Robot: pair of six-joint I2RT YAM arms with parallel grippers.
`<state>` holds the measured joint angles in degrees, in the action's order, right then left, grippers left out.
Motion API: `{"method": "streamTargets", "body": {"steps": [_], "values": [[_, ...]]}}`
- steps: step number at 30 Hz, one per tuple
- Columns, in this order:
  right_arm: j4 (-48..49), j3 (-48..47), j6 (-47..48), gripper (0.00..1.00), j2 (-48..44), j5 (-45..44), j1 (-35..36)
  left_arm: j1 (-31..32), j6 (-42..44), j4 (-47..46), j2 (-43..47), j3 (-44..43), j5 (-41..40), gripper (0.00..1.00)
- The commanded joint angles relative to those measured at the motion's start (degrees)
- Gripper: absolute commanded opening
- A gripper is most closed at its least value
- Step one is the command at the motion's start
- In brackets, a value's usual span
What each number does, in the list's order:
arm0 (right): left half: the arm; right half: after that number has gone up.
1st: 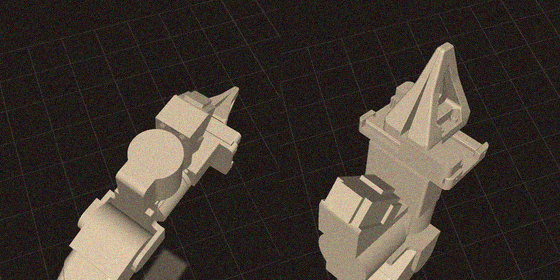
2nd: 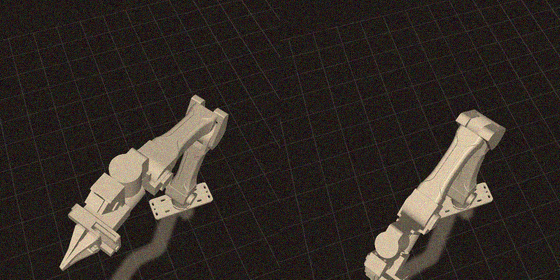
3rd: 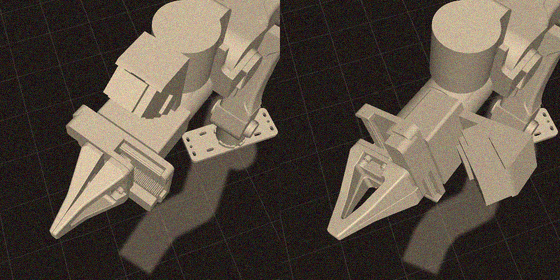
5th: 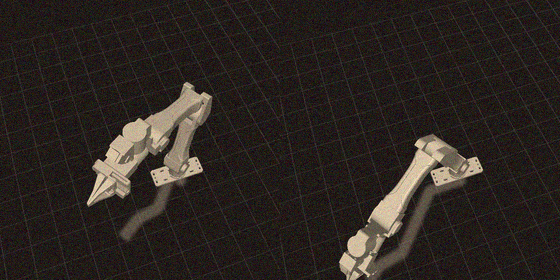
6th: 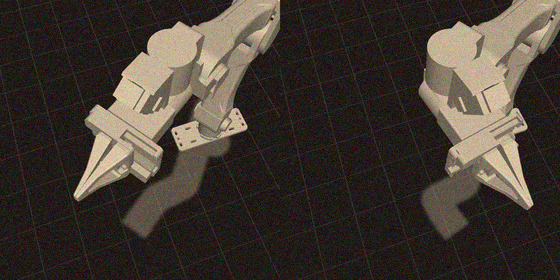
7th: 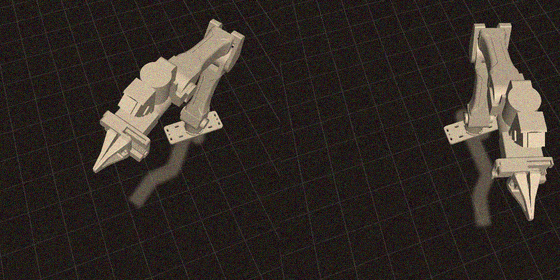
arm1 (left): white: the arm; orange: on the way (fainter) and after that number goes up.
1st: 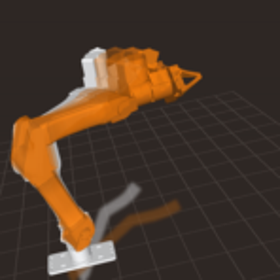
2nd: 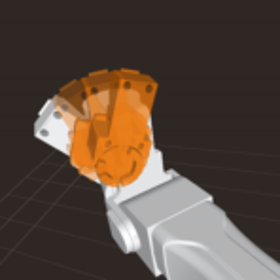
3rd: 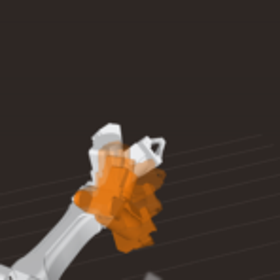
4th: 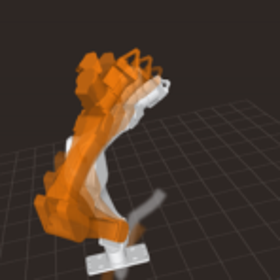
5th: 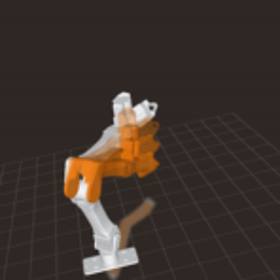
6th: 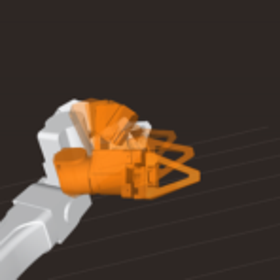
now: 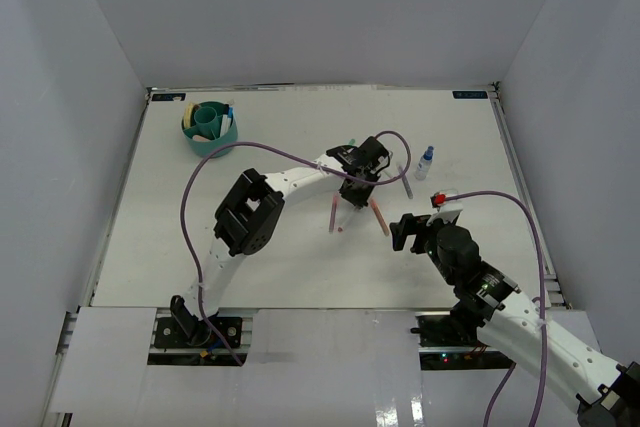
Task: Sort the stationery into containers
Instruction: Pick up the pen from the center of the board, then place the pen in the storage box.
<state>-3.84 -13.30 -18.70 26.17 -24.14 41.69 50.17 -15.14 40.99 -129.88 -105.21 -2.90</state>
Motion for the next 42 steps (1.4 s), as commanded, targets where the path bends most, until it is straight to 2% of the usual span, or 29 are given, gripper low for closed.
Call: {"method": "streamTargets", "body": {"steps": [1, 6, 9, 15, 17, 22, 28, 31, 42], "values": [[1.0, -0.1, -0.4, 0.95, -0.8, -1.7, -0.1, 0.5, -0.6, -0.4, 3.2, -2.5, -0.6, 0.06], [1.0, 0.1, -0.1, 0.94, -0.9, -1.4, -0.2, -0.1, 0.1, -3.1, 10.2, -1.3, -4.7, 0.0], [1.1, 0.1, -0.1, 0.94, -0.8, -1.3, -0.2, -2.2, 0.8, -7.8, 16.6, 3.2, -8.3, 0.0], [1.3, -0.1, 0.4, 0.94, -0.3, -0.5, -0.2, -13.8, 1.8, -22.7, 32.0, 19.1, -13.4, 0.0], [1.6, 0.0, 0.7, 0.94, -0.2, -0.3, -0.2, -19.0, 2.8, -31.2, 35.9, 26.1, -14.4, 0.0], [2.9, 0.3, 1.4, 0.94, 0.5, 0.8, -0.1, -30.4, 7.3, -51.8, 44.2, 36.7, -15.4, 0.0], [3.1, 0.6, 1.7, 0.94, 0.7, 1.5, -0.2, -40.7, 8.5, -65.7, 42.3, 41.7, -10.7, 0.0], [3.1, 0.6, 1.9, 0.95, 0.6, 1.3, -0.2, -43.6, 8.3, -69.5, 39.5, 42.2, -8.2, 0.0], [3.1, 0.3, 1.8, 0.95, 1.3, 0.5, -0.2, -47.9, 13.9, -77.7, 31.5, 42.6, 2.8, 0.0]]}}
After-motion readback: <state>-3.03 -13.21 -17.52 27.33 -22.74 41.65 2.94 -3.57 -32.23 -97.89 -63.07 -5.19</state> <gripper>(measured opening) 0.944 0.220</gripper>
